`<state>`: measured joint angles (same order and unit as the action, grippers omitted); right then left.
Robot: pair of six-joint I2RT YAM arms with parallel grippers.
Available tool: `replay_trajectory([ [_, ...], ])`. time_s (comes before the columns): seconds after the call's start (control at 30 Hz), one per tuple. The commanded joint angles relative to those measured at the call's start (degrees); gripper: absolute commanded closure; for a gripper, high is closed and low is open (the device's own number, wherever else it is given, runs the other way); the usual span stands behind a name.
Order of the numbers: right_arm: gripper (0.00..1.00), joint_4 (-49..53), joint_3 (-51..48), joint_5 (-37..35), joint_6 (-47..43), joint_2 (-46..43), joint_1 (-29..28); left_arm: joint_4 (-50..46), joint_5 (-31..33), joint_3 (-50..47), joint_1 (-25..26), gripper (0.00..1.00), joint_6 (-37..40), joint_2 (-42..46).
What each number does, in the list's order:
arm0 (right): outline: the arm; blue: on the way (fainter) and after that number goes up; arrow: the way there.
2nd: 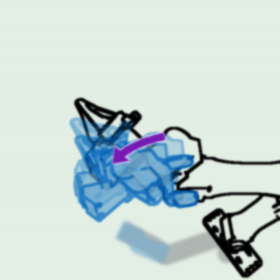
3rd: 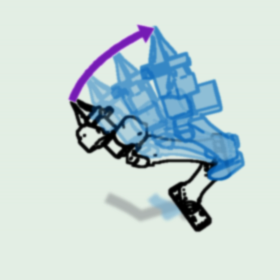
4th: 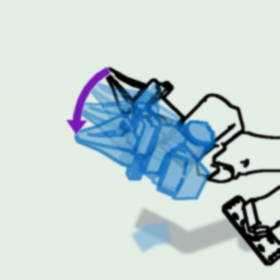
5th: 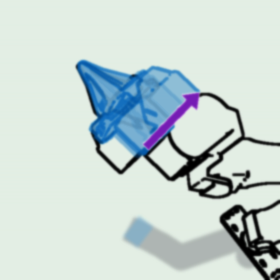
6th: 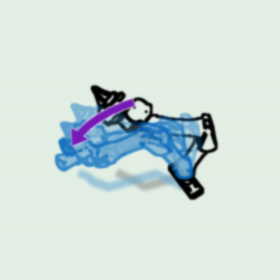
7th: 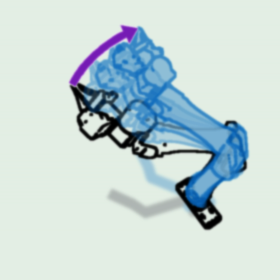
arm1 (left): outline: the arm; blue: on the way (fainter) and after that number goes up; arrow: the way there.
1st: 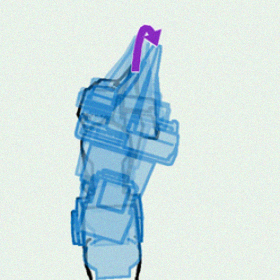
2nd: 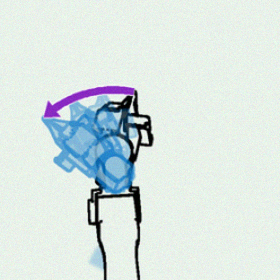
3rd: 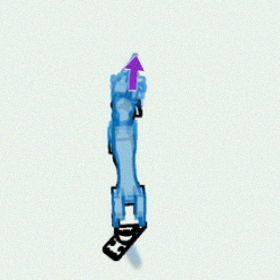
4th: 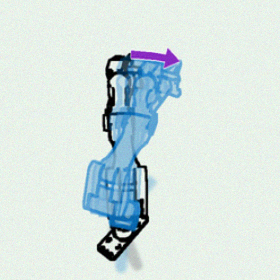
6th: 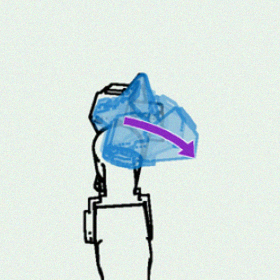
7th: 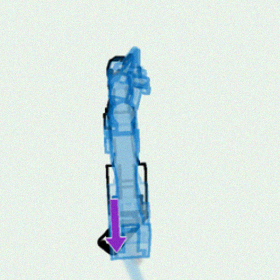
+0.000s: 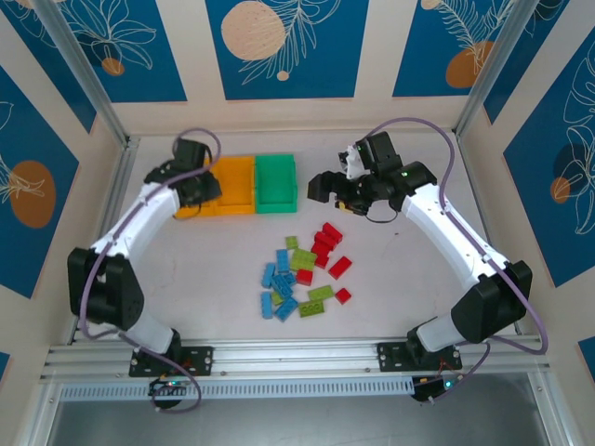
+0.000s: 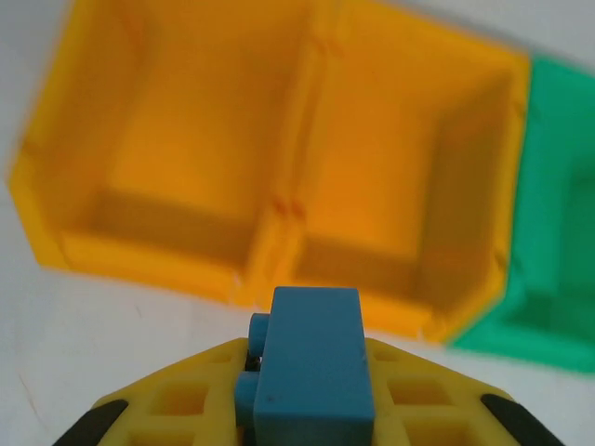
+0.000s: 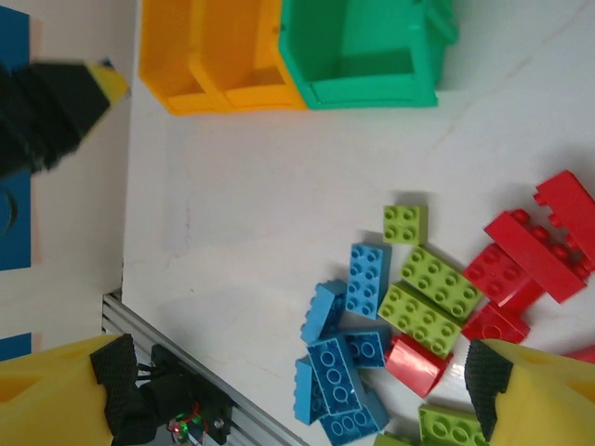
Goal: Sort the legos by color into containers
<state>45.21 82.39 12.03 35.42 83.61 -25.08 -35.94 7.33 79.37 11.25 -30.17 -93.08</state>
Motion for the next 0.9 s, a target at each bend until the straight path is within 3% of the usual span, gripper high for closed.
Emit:
replay_trajectory([
  [0.0, 0.06, -0.8, 2.0, 0.0, 1.8, 1.5, -0.1, 1.4, 0.1, 6.2, -3.5, 0.84, 1.8, -8.1],
  [0.1, 0.06, 0.2, 1.7, 0.0, 0.8, 2.0, -0.5, 1.4, -3.0, 12.7, -5.6, 0.83, 0.0, -15.2],
  [0.23, 0.06, 2.9, 1.5, -2.7, 0.1, 2.5, -0.5, 1.1, -4.8, 18.4, -6.6, 0.72, 0.9, -21.3],
  [0.37, 0.06, 5.8, 0.6, -9.0, 0.0, 2.7, -0.5, 0.6, -4.2, 18.3, -7.2, 0.5, 2.0, -21.0],
  [0.53, 0.05, 5.9, -2.7, -15.5, -2.8, 3.6, -0.2, 0.5, -6.6, 14.3, -7.2, 0.48, 2.4, -12.6],
  [0.7, 0.04, 7.0, -3.7, -21.7, -6.1, 9.8, -0.1, 4.9, -20.6, 3.7, -5.6, 0.48, 3.4, 4.0],
  [0.87, 0.03, 6.6, -1.9, -19.5, -9.1, 19.0, -0.1, -0.3, -25.2, -1.0, 0.9, 0.45, 19.2, 16.4],
])
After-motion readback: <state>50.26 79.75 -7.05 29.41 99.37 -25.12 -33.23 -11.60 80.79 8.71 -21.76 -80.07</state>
